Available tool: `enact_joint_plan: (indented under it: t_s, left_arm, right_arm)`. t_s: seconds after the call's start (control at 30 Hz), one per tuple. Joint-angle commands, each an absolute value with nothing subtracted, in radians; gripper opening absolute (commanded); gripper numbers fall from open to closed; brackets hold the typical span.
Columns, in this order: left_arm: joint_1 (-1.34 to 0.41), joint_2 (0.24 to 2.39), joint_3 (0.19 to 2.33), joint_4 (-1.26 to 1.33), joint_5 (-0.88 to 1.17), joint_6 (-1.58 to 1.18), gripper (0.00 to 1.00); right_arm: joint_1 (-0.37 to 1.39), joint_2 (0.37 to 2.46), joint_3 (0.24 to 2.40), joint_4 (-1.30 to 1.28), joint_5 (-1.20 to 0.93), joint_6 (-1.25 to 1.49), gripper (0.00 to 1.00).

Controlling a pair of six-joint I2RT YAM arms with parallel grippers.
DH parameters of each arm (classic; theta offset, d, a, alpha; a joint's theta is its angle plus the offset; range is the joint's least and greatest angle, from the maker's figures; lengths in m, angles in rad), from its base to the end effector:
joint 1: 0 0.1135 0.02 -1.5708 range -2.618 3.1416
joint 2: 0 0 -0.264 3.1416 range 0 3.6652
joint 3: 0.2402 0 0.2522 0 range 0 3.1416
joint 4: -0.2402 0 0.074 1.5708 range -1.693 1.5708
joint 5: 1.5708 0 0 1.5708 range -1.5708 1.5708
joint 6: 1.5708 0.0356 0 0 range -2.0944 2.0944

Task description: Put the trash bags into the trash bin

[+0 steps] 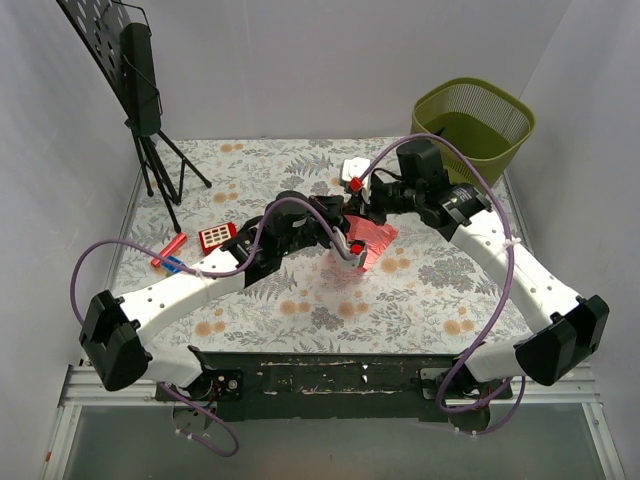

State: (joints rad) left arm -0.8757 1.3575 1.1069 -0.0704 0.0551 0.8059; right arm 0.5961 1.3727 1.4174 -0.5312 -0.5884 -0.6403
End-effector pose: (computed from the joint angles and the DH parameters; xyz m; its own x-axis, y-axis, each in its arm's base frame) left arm 0.2036 -0.2472 0.3343 0.4375 0.6002 -0.6696 0.7000 0.2402 0.6726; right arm 0.2385 0.1857 0.3948 0.2113 -0.4572 -0.8639 -0.9312 0.1743 -0.3200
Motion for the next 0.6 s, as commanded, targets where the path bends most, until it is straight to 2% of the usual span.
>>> enact_joint_plan:
  t_s: [0.0,0.23,0.4,0.57]
  left_arm:
    - [-0.888,1.304,1.081,-0.137,0.192,0.796,0.00]
    - [-0.887,1.359,1.135,0.046,0.186,0.810,0.00]
    - [-0.881,1.379,1.106,-0.081,0.187,0.790,0.00]
    - [-0.881,1.307,1.057,-0.110,0.236,0.767,0.00]
  right_arm:
    - [0.618,1.373,1.381,-0.394,-0.516,-0.760,0.01]
    - [0.666,1.347,1.273,-0.498,-0.546,-0.844,0.01]
    - [0.657,1.324,1.423,-0.422,-0.624,-0.691,0.01]
    - [0.612,1.391,1.485,-0.358,-0.506,-0.685,0.01]
